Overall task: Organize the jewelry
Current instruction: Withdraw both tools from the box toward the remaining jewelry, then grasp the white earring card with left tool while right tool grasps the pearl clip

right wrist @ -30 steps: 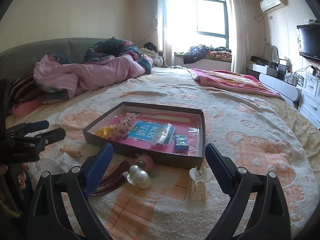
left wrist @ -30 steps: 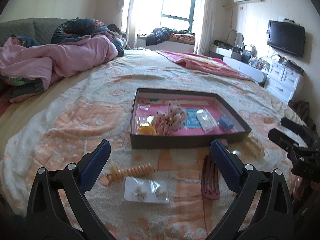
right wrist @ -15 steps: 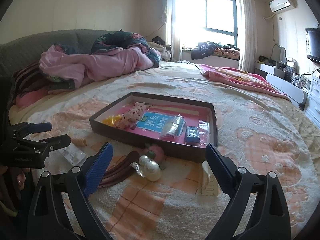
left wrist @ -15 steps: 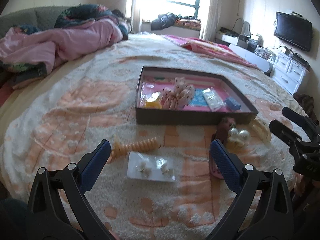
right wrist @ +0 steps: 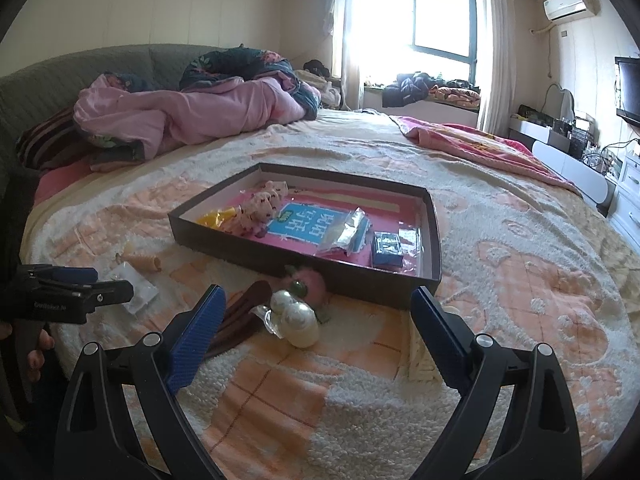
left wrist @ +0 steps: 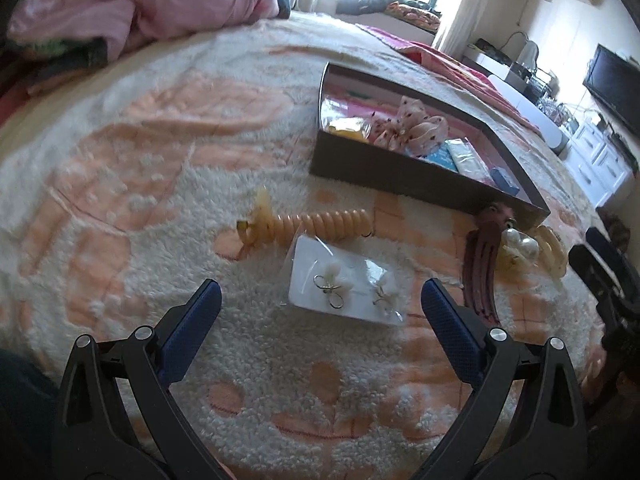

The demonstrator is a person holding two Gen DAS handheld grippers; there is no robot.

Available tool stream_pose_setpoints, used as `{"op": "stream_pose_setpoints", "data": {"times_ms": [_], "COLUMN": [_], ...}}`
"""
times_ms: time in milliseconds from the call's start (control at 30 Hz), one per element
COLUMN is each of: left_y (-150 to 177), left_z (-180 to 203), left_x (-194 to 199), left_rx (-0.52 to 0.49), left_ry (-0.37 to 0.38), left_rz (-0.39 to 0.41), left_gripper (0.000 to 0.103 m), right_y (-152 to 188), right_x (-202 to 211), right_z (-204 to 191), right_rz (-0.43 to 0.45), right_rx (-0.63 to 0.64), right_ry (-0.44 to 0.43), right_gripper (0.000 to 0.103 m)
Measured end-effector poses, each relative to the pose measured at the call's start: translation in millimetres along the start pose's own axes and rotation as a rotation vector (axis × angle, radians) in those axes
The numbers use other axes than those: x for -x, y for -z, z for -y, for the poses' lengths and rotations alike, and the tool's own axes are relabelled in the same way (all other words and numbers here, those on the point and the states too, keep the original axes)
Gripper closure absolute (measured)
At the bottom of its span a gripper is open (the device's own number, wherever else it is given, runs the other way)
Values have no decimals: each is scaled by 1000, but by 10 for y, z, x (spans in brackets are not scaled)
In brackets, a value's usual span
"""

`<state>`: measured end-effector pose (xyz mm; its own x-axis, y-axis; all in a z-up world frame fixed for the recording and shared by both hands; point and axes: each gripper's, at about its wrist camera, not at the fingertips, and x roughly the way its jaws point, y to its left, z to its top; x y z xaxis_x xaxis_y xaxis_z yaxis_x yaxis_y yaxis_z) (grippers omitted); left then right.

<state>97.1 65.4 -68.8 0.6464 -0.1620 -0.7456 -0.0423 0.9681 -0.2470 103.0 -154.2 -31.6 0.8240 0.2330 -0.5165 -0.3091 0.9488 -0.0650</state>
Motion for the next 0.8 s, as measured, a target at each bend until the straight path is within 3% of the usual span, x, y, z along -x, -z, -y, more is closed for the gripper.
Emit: {"op": "stream_pose_setpoints", "data": {"times_ms": [333,533,800], "left_y": [-8,-23,-17], "left_z": [155,318,361], "left_x": [-111,-187,-231], "left_rx": [-62,-131,-166], "left_ry": [49,41,-5], "left_rz": [-1,-3,-7], "left_gripper": [12,23,41], "right_y": [96,136,139], "right_x": [-314,-521,-628], "right_z": [-18,-14,-65], "right_rz": [-79,-140,-160], "right_rx": [19,6,3], "right_ry": [11,-11,-86], "right_gripper": [13,29,47]}}
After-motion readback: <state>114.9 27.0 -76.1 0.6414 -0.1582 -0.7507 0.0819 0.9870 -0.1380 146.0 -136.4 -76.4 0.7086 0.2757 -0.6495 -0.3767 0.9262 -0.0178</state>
